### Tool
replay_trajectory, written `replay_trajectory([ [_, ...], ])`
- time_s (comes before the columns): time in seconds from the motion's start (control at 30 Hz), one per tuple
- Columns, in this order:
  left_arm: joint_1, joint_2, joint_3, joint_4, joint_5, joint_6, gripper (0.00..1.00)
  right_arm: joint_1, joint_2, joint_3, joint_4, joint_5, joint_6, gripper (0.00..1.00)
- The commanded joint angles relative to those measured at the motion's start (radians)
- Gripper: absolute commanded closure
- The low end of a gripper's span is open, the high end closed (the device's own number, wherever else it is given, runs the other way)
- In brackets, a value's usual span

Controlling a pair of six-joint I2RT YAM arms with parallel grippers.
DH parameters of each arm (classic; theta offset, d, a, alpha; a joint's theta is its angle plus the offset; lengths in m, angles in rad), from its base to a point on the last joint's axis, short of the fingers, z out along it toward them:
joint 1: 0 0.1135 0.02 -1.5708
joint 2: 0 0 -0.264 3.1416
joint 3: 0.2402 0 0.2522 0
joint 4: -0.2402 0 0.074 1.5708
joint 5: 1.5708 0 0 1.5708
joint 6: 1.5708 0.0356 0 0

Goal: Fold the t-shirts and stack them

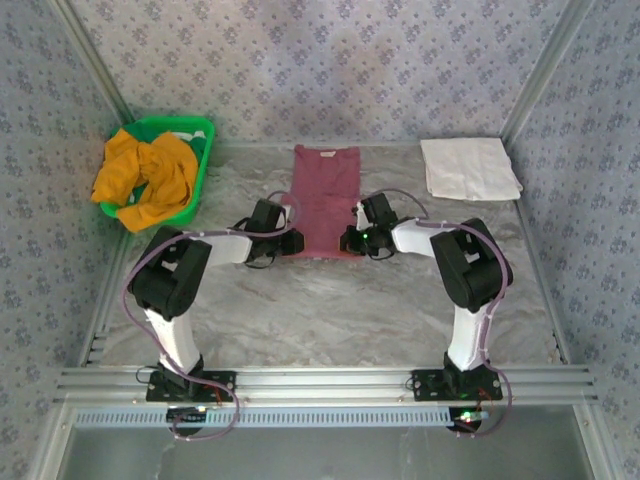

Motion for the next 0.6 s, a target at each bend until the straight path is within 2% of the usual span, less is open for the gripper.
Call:
replay_trajectory([
  [0.0,-0.007,0.009,-0.07,-0.049,-0.034,-0.027,0.79,0.015,0.01,-0.056,-0.022,0.041,0.016,0.92],
  [0.17,-0.036,-0.039,-0.174,-0.034,-0.026,-0.084,0.8,0.049,-0.061,-0.163,-0.018,0.053,0.048,0.93],
  [0.3,-0.063,-0.175,-0.281,0.014,-0.031,-0.165,0.81,0.07,-0.158,-0.21,-0.047,0.06,0.086,0.92],
  [0.47,-0.056,-0.34,-0.197,-0.129,-0.053,-0.14,0.75,0.045,-0.254,-0.146,-0.109,0.044,0.118,0.82],
  [0.57,-0.022,-0.393,-0.16,-0.217,-0.062,-0.147,0.69,0.025,-0.313,-0.134,-0.155,0.093,0.117,0.72],
])
